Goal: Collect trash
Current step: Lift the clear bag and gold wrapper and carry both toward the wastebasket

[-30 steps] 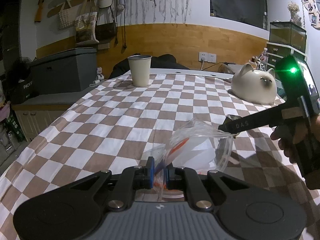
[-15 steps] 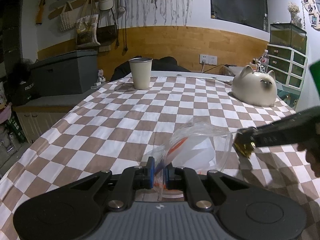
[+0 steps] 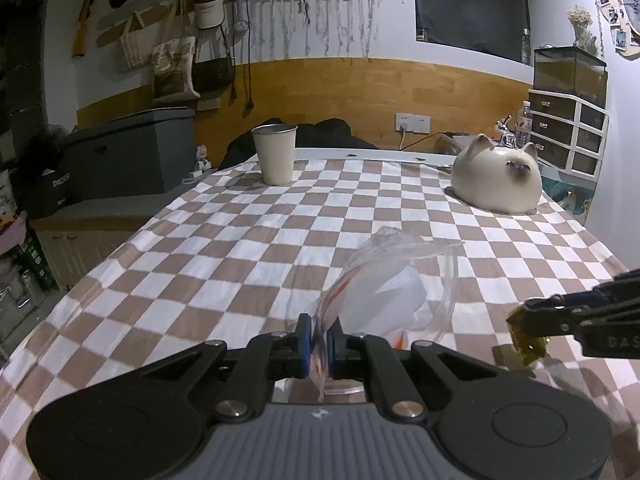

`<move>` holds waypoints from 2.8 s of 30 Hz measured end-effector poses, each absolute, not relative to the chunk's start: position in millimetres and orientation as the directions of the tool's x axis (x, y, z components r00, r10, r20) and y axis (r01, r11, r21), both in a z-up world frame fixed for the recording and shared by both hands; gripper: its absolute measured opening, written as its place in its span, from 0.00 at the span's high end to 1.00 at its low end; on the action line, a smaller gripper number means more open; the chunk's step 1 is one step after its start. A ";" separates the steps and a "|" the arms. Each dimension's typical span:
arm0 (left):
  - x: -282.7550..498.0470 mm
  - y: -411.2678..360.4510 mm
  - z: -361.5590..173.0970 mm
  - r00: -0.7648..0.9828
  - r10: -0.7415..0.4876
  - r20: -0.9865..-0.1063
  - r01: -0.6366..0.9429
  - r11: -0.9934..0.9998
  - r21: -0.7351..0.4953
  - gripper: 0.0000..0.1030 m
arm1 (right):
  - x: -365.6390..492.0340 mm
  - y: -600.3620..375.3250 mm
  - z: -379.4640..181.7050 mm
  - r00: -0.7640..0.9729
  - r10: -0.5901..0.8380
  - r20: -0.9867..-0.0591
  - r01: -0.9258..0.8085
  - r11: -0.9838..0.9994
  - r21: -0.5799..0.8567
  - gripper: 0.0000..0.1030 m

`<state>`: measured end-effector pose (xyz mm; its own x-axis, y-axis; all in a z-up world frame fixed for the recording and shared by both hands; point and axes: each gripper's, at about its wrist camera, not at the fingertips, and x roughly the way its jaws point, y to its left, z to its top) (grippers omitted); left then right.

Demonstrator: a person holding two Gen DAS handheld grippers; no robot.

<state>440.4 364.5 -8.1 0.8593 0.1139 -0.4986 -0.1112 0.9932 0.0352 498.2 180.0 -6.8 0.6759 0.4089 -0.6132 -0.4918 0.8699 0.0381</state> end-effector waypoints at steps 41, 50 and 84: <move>229.5 216.5 4.8 0.897 0.056 -0.439 -0.092 0.994 -0.059 0.92 | 277.6 20.6 8.7 0.723 0.478 -0.498 -0.482 0.866 0.133 0.93; 217.6 165.7 9.2 0.905 0.021 -0.424 -0.047 0.997 -0.053 0.92 | 248.3 -25.0 11.2 0.748 0.467 -0.471 -0.460 0.877 0.138 0.93; 267.5 -109.0 -49.8 0.781 -0.289 -0.554 0.341 0.940 -0.010 0.93 | 213.4 -283.0 -50.2 0.837 0.215 -0.504 -0.114 0.968 0.224 0.93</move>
